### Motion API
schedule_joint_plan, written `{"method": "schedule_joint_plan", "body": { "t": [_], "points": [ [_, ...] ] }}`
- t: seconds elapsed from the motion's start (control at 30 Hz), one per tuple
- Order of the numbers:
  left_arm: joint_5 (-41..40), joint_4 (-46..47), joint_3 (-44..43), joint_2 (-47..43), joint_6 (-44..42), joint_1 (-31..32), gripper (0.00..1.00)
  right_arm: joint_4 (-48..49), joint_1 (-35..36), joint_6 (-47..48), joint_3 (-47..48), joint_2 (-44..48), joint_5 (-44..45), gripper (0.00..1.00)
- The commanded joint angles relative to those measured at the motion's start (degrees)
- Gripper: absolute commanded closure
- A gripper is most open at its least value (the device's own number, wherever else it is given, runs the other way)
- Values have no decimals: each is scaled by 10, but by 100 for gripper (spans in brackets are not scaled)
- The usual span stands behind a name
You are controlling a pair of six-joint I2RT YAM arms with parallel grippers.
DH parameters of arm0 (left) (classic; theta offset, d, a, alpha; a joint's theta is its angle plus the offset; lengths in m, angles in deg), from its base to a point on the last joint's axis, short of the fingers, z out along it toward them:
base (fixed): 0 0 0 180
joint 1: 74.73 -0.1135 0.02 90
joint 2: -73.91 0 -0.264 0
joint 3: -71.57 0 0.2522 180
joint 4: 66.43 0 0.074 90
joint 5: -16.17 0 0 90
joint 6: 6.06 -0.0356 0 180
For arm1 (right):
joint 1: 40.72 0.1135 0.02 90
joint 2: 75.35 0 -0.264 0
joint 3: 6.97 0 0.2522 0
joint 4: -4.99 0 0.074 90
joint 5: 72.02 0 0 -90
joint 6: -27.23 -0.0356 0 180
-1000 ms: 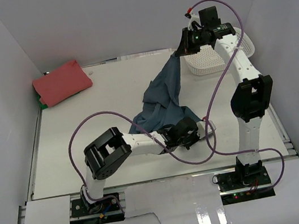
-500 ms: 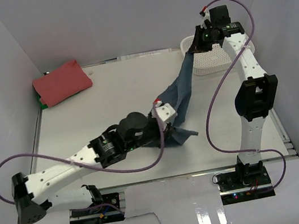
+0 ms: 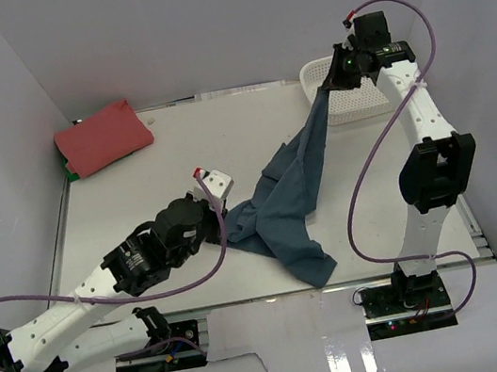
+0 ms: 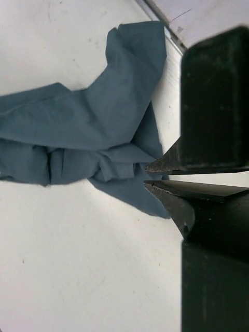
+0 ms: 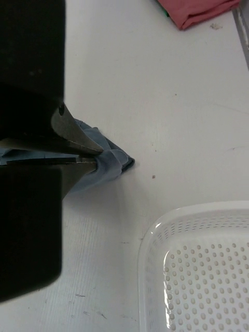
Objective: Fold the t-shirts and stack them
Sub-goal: Flatten out the tshirt
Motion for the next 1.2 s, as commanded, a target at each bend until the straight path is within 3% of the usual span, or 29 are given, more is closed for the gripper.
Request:
{"method": "schedule_joint_plan", "body": {
  "t": [0.0, 0.17, 0.33, 0.5, 0.7, 0.87, 1.17],
  "points": [
    [19, -5, -12, -8, -13, -35, 80, 32, -3, -4, -5, 37, -3, 92],
    [142, -7, -64, 69, 46, -36, 75, 32, -3, 2, -18, 31, -5, 92],
    [195, -19, -106, 168, 196, -15, 76, 33, -3, 2, -13, 7, -18, 92],
    [88, -33, -138, 259, 291, 106, 63, 33, -3, 0, 13, -29, -28, 92],
    [59, -121, -206, 340, 405, 146, 56, 29, -3, -1, 33, -55, -33, 89],
    [23, -164, -236, 392, 484, 161, 49, 36, -3, -1, 21, -51, -39, 69],
    [-20, -167, -237, 467, 527, 173, 42, 43, -3, 1, 9, -47, -46, 68]
  ]
}}
